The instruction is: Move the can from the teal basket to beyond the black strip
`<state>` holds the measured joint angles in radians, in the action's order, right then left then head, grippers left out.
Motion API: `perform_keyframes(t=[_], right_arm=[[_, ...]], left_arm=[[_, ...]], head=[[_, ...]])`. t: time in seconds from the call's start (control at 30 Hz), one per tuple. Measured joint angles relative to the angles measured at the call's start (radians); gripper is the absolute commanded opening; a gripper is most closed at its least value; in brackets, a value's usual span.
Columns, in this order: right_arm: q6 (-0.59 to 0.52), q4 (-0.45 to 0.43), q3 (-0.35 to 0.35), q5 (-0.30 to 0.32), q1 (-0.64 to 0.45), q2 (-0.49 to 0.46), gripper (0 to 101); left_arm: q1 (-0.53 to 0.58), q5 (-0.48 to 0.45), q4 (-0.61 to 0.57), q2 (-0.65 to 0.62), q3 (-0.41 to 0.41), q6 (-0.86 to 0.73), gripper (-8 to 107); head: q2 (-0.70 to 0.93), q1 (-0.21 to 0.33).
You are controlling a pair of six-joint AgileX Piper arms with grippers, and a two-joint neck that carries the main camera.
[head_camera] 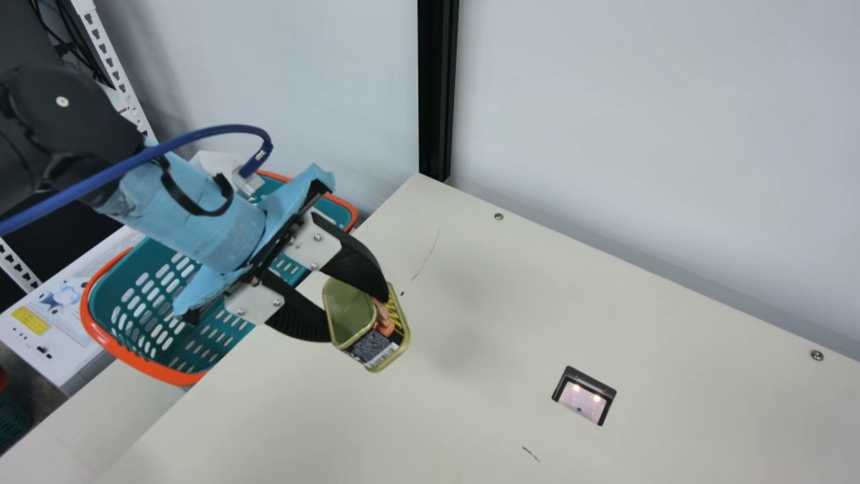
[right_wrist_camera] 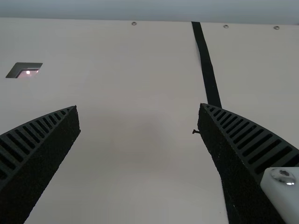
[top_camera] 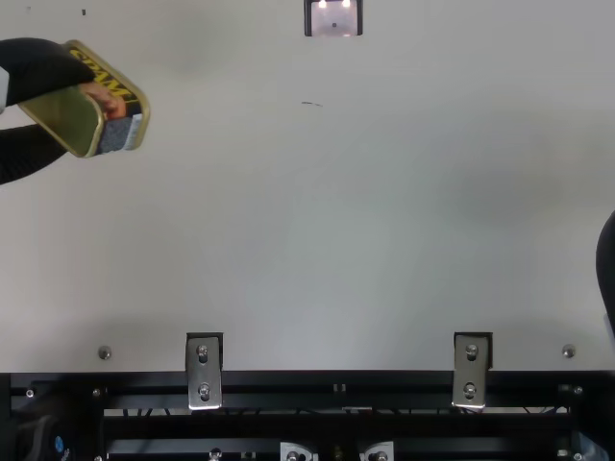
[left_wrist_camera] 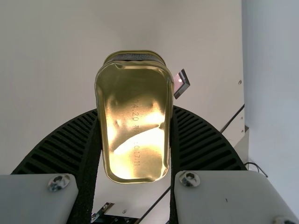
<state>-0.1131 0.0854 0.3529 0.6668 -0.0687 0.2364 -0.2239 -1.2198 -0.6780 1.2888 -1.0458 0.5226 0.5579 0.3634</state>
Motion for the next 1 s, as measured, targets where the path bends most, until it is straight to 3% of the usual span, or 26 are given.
perform_keyframes(t=[1.0], right_arm=[[0.000, 0.000, 0.000, 0.000, 0.000, 0.000, 101]], left_arm=[[0.000, 0.000, 0.003, -0.016, 0.013, 0.001, 10]], head=[[0.000, 0.000]])
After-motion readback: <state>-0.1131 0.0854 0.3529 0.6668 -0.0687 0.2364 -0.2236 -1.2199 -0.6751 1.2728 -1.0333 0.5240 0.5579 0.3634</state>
